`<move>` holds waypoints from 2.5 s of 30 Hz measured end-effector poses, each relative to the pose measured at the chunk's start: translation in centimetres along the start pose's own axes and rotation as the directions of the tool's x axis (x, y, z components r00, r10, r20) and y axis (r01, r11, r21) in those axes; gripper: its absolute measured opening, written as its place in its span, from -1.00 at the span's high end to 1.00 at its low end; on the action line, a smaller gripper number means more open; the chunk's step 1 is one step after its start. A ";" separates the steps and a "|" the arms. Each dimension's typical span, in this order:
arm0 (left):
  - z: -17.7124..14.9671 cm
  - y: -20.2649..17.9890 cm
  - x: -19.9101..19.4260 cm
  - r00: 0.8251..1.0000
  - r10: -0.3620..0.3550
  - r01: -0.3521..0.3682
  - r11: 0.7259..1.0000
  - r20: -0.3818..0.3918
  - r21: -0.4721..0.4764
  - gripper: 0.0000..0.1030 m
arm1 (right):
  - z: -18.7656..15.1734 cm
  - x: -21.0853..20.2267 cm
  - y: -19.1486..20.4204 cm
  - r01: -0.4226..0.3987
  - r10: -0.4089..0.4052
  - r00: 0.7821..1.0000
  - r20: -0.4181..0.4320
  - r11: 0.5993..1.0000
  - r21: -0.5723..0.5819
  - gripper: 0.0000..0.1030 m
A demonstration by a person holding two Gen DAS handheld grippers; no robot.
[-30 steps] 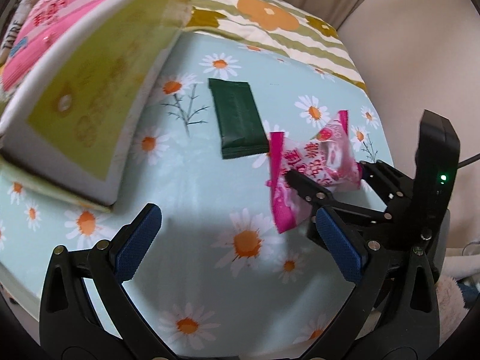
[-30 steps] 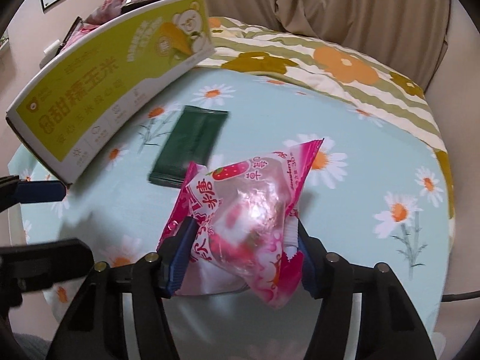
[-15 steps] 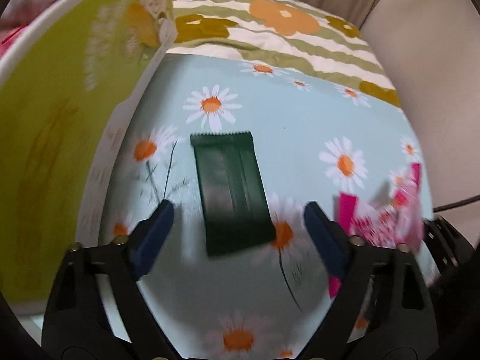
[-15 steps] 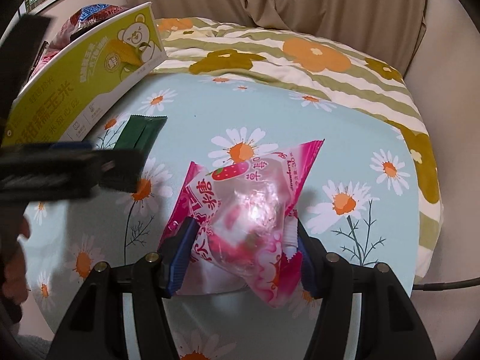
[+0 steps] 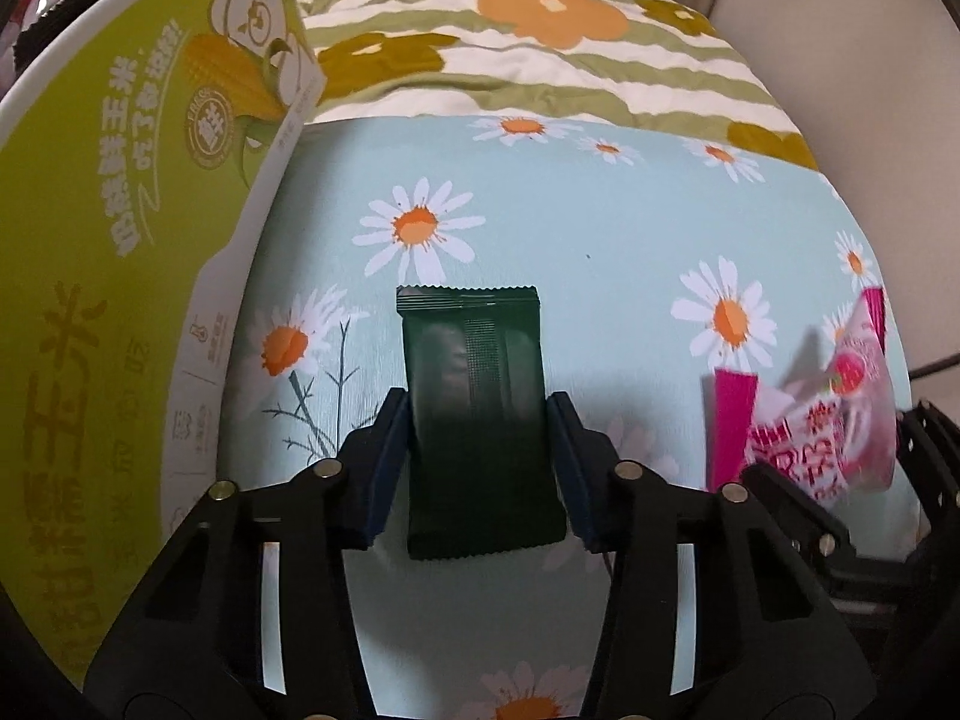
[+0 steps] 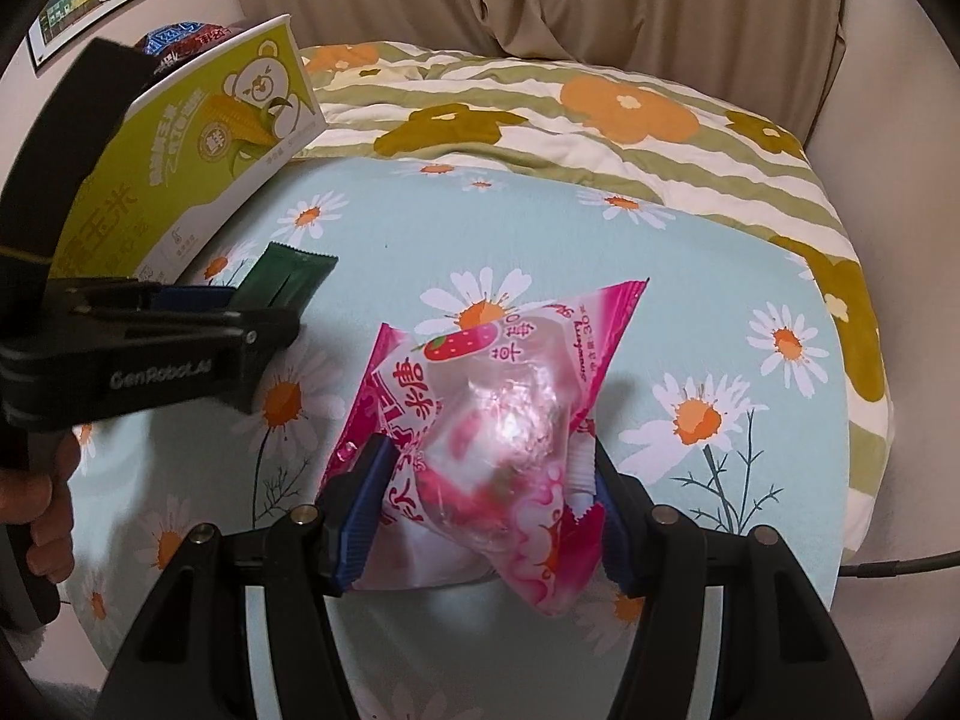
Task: Organize snacks
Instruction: 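Grasp pink strawberry candy with right tool while left tool grasps dark-green packet, then carry both snacks over the box and release them inside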
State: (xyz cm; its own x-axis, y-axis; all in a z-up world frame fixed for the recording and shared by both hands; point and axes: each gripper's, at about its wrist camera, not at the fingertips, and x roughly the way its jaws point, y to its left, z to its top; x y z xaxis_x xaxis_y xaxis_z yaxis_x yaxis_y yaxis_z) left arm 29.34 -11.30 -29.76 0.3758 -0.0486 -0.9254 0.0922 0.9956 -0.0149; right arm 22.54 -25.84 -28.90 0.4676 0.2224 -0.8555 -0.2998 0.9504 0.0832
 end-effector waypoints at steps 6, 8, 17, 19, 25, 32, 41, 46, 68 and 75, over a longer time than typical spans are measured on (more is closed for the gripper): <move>-1.2 -0.2 -0.5 1.000 -0.009 0.009 0.999 0.002 0.039 0.19 | 0.2 0.0 0.2 0.005 -0.005 1.000 0.001 1.000 0.012 -0.08; -1.4 -0.2 -0.7 1.000 -0.016 0.016 0.999 0.001 0.040 0.19 | 0.3 0.0 0.2 0.005 -0.005 1.000 0.004 1.000 0.018 -0.04; -2.0 0.0 -3.6 0.998 -0.049 0.048 0.998 0.038 0.032 0.19 | 0.5 -1.8 0.3 0.000 -0.002 1.000 0.030 0.999 0.054 0.11; -2.2 0.0 -4.7 0.997 -0.058 0.057 0.998 0.053 0.028 0.20 | 0.5 -2.9 0.3 -0.004 0.001 0.999 0.047 0.998 0.063 0.12; -2.6 0.3 -10.0 0.987 -0.105 0.104 0.994 0.121 0.016 0.20 | 1.5 -7.1 1.1 -0.011 0.005 0.995 0.100 0.998 0.061 0.12; -2.5 3.2 -19.0 0.957 -0.168 0.181 0.983 0.236 -0.032 0.20 | 4.5 -13.1 3.3 -0.059 0.053 0.989 0.140 0.998 0.038 0.12; -1.3 11.9 -25.3 0.938 -0.144 0.181 0.979 0.316 -0.092 0.20 | 9.6 -16.8 10.0 -0.156 0.149 0.969 0.199 0.988 0.020 0.12; -0.6 17.6 -25.5 0.946 -0.118 0.155 0.983 0.302 -0.099 0.20 | 11.9 -16.5 14.8 -0.183 0.174 0.962 0.212 0.983 0.026 0.12; -1.7 29.1 -21.0 0.967 -0.137 0.146 0.989 0.216 -0.026 -1.00 | 14.1 -12.9 25.0 -0.120 0.094 0.979 0.180 0.983 0.137 0.12; -2.7 30.7 -22.5 0.965 -0.103 0.111 0.994 0.241 -0.018 -1.00 | 15.0 -13.2 26.3 -0.122 0.093 0.979 0.181 0.981 0.152 0.12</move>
State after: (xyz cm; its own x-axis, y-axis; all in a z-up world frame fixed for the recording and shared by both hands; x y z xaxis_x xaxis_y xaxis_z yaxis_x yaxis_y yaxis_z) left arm 21.23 20.56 -10.45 0.5756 -0.1688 -0.8001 0.1162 0.9854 -0.1243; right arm 20.97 -0.48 -7.76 0.5803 0.3457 -0.7374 -0.2242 0.9383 0.2634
